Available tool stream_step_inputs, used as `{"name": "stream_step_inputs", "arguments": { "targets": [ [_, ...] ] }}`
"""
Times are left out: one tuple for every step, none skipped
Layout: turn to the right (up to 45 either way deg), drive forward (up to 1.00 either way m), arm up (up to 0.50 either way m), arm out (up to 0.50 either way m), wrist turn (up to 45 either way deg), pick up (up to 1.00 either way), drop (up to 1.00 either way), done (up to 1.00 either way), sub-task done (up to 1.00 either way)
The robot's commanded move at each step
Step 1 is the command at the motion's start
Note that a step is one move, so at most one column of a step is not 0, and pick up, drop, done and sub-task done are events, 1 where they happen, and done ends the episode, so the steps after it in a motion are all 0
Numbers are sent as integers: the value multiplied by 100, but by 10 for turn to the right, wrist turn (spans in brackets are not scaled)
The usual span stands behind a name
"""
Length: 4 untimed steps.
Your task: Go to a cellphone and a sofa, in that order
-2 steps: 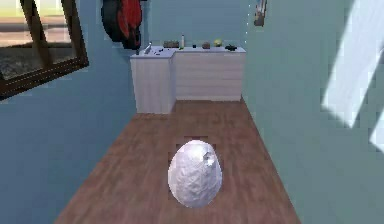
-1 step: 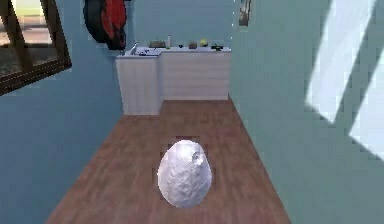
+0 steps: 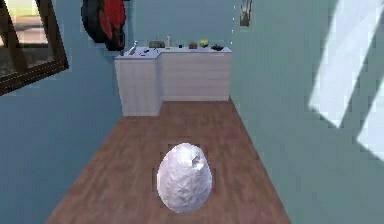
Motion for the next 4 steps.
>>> {"name": "stream_step_inputs", "arguments": {
  "targets": [
    [-420,0,0,0,0,0,0,0,0],
    [-30,0,0,0,0,0,0,0,0],
    [0,100,0,0,0,0,0,0,0],
    [390,0,0,0,0,0,0,0,0]
  ]
}}
